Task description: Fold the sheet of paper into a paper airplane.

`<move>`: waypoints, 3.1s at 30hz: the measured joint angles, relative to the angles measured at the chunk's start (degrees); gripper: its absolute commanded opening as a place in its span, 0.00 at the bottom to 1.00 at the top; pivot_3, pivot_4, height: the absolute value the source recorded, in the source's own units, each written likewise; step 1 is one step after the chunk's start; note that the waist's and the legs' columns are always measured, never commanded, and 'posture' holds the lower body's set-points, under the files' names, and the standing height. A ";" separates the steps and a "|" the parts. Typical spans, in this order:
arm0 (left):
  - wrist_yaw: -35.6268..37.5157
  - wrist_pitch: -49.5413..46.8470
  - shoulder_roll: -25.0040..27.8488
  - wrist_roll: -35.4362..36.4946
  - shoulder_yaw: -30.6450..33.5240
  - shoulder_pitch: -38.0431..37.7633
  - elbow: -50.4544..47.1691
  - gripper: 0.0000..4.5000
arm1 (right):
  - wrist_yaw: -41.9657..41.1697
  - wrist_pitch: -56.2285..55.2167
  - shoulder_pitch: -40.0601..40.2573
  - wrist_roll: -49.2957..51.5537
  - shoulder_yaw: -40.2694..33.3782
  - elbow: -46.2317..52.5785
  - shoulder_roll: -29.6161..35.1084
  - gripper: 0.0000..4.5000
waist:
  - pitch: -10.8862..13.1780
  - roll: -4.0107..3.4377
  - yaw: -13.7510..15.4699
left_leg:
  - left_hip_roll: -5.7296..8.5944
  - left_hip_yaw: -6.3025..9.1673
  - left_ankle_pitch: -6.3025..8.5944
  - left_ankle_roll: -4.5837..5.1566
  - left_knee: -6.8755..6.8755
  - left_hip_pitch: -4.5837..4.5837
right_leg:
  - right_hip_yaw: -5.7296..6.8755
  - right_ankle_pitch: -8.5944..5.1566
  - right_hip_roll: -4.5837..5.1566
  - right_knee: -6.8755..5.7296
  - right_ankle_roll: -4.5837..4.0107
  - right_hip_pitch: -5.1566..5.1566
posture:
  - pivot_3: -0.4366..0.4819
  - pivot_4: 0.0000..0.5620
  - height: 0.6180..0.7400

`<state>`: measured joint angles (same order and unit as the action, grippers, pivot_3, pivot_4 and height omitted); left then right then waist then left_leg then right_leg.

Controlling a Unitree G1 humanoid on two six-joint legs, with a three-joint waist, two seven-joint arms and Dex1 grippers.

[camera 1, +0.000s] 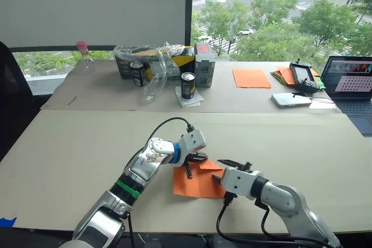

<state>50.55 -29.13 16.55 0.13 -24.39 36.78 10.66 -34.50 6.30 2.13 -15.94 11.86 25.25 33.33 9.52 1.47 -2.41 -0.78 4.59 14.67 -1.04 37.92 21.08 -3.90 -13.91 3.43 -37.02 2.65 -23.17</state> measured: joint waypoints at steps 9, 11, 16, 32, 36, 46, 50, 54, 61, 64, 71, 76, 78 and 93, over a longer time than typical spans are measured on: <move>-0.29 -0.10 0.82 0.23 1.17 -1.65 -1.23 0.00 | 1.00 9.54 -4.40 11.20 -6.25 0.42 -8.34 0.08 | -0.06 0.00 -0.21 | -0.06 0.01 0.00 0.00 0.00 -0.07 | -0.01 0.02 -0.06 -0.06 -0.04 0.02 | 0.48 0.27 0.84; -0.39 -0.40 0.87 0.23 1.20 -1.81 -1.73 0.00 | 2.77 11.53 -5.18 12.00 -4.59 -3.29 -12.60 0.00 | -0.09 -0.01 -0.15 | -0.05 0.02 0.00 0.00 0.00 -0.06 | -0.01 0.02 -0.06 -0.07 -0.05 0.01 | 0.48 0.27 0.84; -0.68 -2.03 1.11 0.26 2.05 -2.01 -2.52 0.00 | 5.68 13.38 -5.30 12.75 -1.93 -7.93 -17.58 0.00 | -0.10 -0.03 -0.11 | -0.03 0.01 0.00 0.00 0.00 -0.03 | -0.01 0.03 -0.02 -0.06 -0.06 -0.02 | 0.48 0.27 0.84; -0.96 -2.11 1.26 0.26 2.20 -1.88 -1.81 0.00 | 9.87 24.72 -2.95 13.00 -1.68 -4.27 -17.71 0.00 | -0.39 -0.04 0.23 | -0.02 0.01 0.00 0.00 0.00 -0.08 | -0.01 -0.03 -0.02 -0.04 0.04 0.06 | 0.48 0.27 0.84; -0.43 -1.96 1.35 0.26 2.14 -1.54 -1.04 0.00 | 10.06 25.72 1.43 14.54 -4.17 -0.52 -16.13 0.00 | -0.55 -0.02 0.25 | -0.02 0.01 0.00 0.00 0.00 -0.10 | -0.01 -0.14 -0.02 -0.02 0.22 0.09 | 0.48 0.27 0.84; -0.12 -1.90 1.33 0.41 2.67 -1.36 -0.17 0.00 | 10.87 26.56 5.61 18.59 -8.96 4.74 -15.38 0.00 | -0.62 0.01 0.19 | -0.02 0.01 0.01 0.00 0.00 -0.08 | -0.01 -0.24 -0.02 -0.02 0.39 0.06 | 0.48 0.27 0.84; -0.38 -2.02 0.58 0.91 3.24 -1.34 0.23 0.00 | 10.37 26.47 -2.05 18.55 -6.97 4.74 -14.53 0.00 | -0.62 0.01 0.03 | -0.04 0.02 0.01 0.00 0.00 -0.07 | 0.00 -0.24 -0.04 -0.03 0.39 0.04 | 0.48 0.27 0.84; -0.62 -1.97 0.35 1.00 3.30 -1.42 0.14 0.00 | 9.10 27.98 -6.92 18.30 -1.37 1.78 -14.68 0.00 | -0.62 0.01 0.17 | 0.00 0.03 0.01 0.01 0.00 -0.01 | 0.01 -0.05 0.00 0.02 0.06 0.03 | 0.48 0.27 0.84; -2.97 -2.38 0.86 0.99 4.26 -3.18 -2.02 0.00 | 7.29 33.36 -12.24 18.50 3.62 -4.97 -14.77 0.00 | -0.62 0.01 -0.06 | -0.01 0.03 0.01 0.01 0.00 -0.01 | 0.01 -0.02 -0.01 0.01 0.01 0.01 | 0.48 0.27 0.84; -4.25 -3.62 1.48 1.14 5.25 -4.25 -3.71 0.00 | 6.93 34.75 -13.06 18.73 3.83 -5.11 -14.75 0.00 | -0.62 0.01 -0.17 | -0.04 0.04 0.01 0.02 0.00 -0.04 | 0.01 -0.05 -0.04 -0.01 0.06 0.01 | 0.48 0.27 0.84; -9.98 -13.75 2.51 9.80 22.05 -5.17 -8.43 0.00 | 4.58 34.90 -15.62 19.50 4.41 -7.47 -14.58 0.00 | -0.59 0.03 -0.17 | -0.04 0.06 0.01 0.01 -0.01 0.00 | 0.01 -0.05 -0.01 -0.03 0.07 -0.06 | 0.48 0.27 0.84; -11.07 -25.68 3.25 19.76 28.86 -8.13 -23.41 0.21 | 2.75 34.91 -18.36 19.53 6.03 -9.59 -14.84 0.00 | -0.59 0.03 -0.89 | -0.06 0.05 0.02 0.01 -0.09 -0.07 | 0.00 -0.01 -0.02 -0.03 0.00 -0.04 | 0.48 0.27 0.84; -13.15 -32.14 2.59 23.54 30.80 -13.01 -29.21 0.45 | 1.98 34.89 -19.34 19.53 6.49 -10.41 -14.82 0.00 | -0.59 0.04 -1.29 | -0.10 0.09 0.02 0.01 -0.12 -0.09 | 0.01 -0.01 -0.05 -0.05 0.00 -0.05 | 0.48 0.27 0.84; -26.73 -41.04 -5.48 28.75 34.89 -19.18 -31.99 0.71 | 0.85 34.84 -19.57 19.52 6.60 -10.59 -14.58 0.00 | -0.59 0.06 -1.23 | -0.06 0.08 0.02 0.00 -0.13 -0.10 | 0.01 0.00 -0.03 0.00 -0.02 -0.02 | 0.48 0.27 0.84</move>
<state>23.82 -70.17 11.06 28.88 10.50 17.60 -21.33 -33.65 41.14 -17.45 3.57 18.45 14.65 18.74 8.93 1.53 -3.64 -0.85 4.66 14.69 -1.04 37.79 20.98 -3.89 -13.91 3.40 -37.02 2.63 -23.19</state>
